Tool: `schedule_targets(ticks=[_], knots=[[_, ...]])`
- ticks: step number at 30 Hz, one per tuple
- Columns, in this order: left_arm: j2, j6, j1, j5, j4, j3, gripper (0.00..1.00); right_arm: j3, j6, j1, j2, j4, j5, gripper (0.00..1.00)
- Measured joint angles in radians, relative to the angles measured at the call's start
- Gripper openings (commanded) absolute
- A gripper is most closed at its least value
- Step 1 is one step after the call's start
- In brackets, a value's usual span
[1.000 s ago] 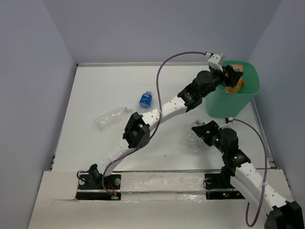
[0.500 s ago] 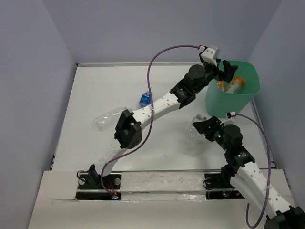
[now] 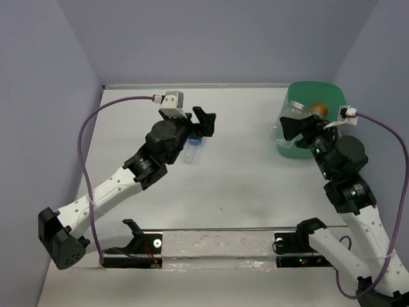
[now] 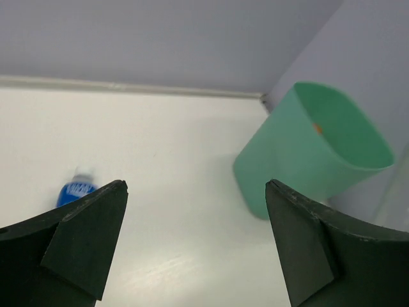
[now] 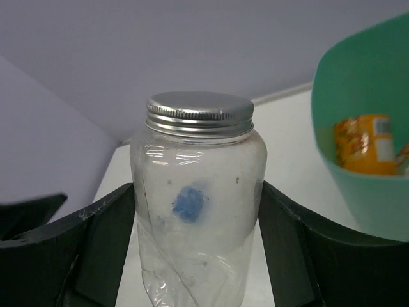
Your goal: Put the plastic bottles in the bin
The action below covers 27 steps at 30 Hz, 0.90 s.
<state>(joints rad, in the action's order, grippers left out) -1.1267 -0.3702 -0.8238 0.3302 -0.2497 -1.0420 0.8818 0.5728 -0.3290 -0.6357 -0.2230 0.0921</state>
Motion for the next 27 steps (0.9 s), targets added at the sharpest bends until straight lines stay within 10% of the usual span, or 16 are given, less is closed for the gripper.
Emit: schedule_targets(ticks=[12,14,18,27], knots=[[0.044,-0.09,0.028,0.105,0.296,0.283,0.99,0.447,-0.364,0.213,-0.53,0.001,0.326,0.34],[0.044,-0.09,0.037,0.111,0.291,0.283,0.99,0.454,-0.377,0.248,-0.575,-0.001,0.341,0.42],[0.038,-0.088,0.061,0.116,0.289,0.283,0.99,0.454,-0.388,0.278,-0.635,-0.024,0.359,0.98],[-0.119,-0.062,0.086,0.102,0.238,0.248,0.99,0.47,-0.362,0.283,-0.568,-0.072,0.316,1.0]])
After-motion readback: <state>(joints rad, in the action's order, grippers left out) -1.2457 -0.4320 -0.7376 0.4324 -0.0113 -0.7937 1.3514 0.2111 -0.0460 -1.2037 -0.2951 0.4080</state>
